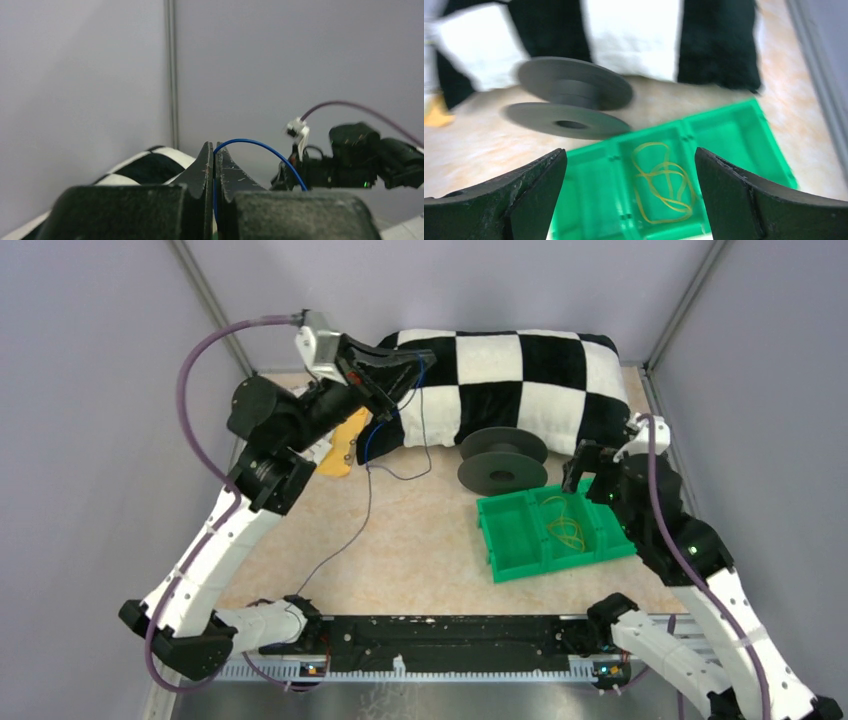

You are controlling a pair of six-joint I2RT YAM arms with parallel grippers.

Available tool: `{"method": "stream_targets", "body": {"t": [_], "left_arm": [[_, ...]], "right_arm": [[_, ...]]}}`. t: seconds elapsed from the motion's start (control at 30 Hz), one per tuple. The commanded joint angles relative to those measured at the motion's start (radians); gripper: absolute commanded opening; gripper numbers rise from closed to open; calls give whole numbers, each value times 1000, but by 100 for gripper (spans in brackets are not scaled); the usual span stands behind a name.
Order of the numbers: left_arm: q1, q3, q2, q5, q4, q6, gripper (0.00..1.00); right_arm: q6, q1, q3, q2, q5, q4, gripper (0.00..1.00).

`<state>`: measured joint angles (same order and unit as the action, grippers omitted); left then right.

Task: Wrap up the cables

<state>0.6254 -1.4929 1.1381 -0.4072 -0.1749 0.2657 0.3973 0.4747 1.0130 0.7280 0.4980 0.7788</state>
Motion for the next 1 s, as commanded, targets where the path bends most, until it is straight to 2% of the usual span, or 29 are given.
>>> {"method": "stream_targets", "body": {"t": [0.0, 0.17, 0.47, 0.7, 0.93, 0.97], "left_arm": [[3, -32, 24, -151, 40, -15, 0], [3, -71, 59, -185, 49, -6, 0], [4, -228, 220, -299, -76, 127, 0], [6, -370, 344, -340, -110, 163, 0], [7, -548, 458, -339, -96, 191, 0], [8, -581, 477, -334, -90, 196, 0]], "right_arm": [[-190, -6, -9, -110, -384, -315, 99], [-132, -6, 99, 5, -671, -495, 99], [136, -7, 203, 178, -919, -695, 99], [276, -5, 164, 164, -973, -827, 99], [243, -6, 134, 115, -916, -782, 99], [223, -5, 146, 113, -913, -728, 99]]}}
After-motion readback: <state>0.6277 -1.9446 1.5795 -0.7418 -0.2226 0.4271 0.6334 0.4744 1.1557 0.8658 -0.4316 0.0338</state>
